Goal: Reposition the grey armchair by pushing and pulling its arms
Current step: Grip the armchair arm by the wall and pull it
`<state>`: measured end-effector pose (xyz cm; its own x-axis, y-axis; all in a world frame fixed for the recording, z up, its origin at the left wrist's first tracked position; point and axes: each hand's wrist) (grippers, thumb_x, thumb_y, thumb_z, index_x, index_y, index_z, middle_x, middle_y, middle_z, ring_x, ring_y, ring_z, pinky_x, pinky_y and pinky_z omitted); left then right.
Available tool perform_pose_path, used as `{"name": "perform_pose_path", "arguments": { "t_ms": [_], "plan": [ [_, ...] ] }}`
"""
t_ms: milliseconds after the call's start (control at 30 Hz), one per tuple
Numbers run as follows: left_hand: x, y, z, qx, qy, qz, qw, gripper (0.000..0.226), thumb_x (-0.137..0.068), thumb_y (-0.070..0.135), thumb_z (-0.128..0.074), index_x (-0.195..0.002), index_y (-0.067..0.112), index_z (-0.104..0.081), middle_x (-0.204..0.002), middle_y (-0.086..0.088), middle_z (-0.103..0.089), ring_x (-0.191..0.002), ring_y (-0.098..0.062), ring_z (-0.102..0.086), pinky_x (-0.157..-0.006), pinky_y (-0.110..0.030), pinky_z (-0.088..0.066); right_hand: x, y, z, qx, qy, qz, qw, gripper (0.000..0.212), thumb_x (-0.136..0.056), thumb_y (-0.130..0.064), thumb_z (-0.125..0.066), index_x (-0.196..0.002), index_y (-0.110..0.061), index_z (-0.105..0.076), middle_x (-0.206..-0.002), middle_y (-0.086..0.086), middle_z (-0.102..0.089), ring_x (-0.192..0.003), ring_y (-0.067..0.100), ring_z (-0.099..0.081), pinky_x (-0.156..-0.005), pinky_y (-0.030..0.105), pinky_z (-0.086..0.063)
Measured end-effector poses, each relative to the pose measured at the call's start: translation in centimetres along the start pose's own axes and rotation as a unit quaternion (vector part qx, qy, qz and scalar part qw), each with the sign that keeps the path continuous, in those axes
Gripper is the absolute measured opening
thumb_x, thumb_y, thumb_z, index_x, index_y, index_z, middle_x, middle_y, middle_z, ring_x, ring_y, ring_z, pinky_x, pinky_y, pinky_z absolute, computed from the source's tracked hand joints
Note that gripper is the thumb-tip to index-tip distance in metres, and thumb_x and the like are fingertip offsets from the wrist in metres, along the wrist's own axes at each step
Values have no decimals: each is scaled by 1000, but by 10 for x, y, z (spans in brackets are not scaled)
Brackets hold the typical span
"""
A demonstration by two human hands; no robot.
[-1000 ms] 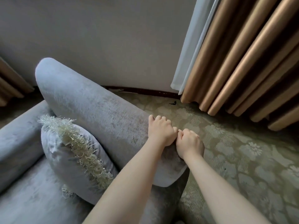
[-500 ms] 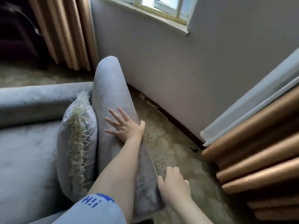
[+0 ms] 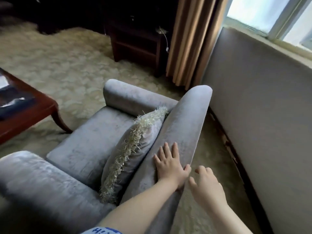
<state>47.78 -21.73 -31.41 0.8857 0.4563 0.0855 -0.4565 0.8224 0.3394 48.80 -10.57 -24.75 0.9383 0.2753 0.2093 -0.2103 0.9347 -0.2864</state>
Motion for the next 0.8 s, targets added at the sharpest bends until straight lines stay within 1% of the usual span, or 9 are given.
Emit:
{"name": "perform_pose_path", "arguments": {
  "t_ms": [133,267,433,500,533,600,667,733,800],
  "plan": [
    [-2,-2,5,-16,-21,2,1000,90,-81,62,-36,-149,20,6,-156,-18,4,-143,-34,0,-112,-53,0,-44,14,23,11,-3,64,998,30,-88,-40,-45,-109,-20,-47,-112,2,-49,-102,24,-54,-82,36,-46],
    [2,-2,7,-16,-38,11,999,88,-84,64,-32,-148,23,13,-157,-12,13,-144,-27,10,-113,-47,6,-84,25,39,26,-3,116,993,31,-87,-39,-44,-110,-19,-47,-112,4,-48,-101,25,-54,-81,37,-47],
    [-1,-2,12,-1,-11,37,999,80,-87,63,-30,-148,29,8,-158,-1,11,-144,-17,7,-115,-40,6,-137,37,50,110,-4,229,967,35,-87,-34,-46,-118,-18,-42,-119,7,-46,-110,28,-49,-82,38,-46],
    [-3,5,15,-3,-26,86,996,76,-91,59,-31,-149,26,5,-158,2,8,-144,-15,6,-115,-40,6,-156,48,58,128,-16,259,957,35,-86,-30,-48,-117,-17,-42,-120,7,-45,-110,29,-48,-82,37,-44],
    [-3,13,17,0,-40,126,991,75,-92,58,-29,-150,23,3,-158,3,6,-144,-14,6,-115,-43,8,-163,55,63,135,-22,275,952,34,-85,-29,-48,-116,-16,-43,-120,8,-45,-110,30,-47,-81,37,-42],
    [-11,33,21,1,-35,221,975,75,-92,59,-23,-150,15,-6,-159,0,-2,-145,-19,2,-114,-48,9,-178,66,74,150,-28,311,938,34,-85,-30,-48,-116,-17,-43,-120,8,-46,-109,29,-47,-80,36,-41],
    [-27,57,21,19,7,303,953,75,-91,59,-22,-145,7,-25,-155,-7,-22,-143,-23,-13,-114,-50,4,-195,75,88,166,-29,345,923,34,-85,-30,-48,-116,-16,-44,-120,8,-46,-108,29,-47,-80,36,-41],
    [-41,81,17,12,68,377,924,70,-92,57,-24,-134,4,-43,-145,-12,-40,-137,-26,-27,-114,-50,-5,-213,75,103,154,-29,369,916,35,-86,-29,-47,-118,-14,-44,-121,9,-45,-107,30,-48,-80,36,-43],
    [-48,100,9,-37,98,424,899,69,-89,58,-26,-127,5,-48,-136,-16,-47,-130,-31,-34,-111,-51,-13,-231,73,114,140,-31,392,909,35,-88,-29,-47,-118,-13,-44,-121,10,-45,-105,30,-49,-79,37,-45]
  ]
}}
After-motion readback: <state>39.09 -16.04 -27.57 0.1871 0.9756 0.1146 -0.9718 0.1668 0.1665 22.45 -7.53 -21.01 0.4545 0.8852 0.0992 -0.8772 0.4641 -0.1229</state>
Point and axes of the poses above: each hand's wrist, its own x-axis away from the middle knuckle, its own z-axis out of the back of the hand, y = z × x
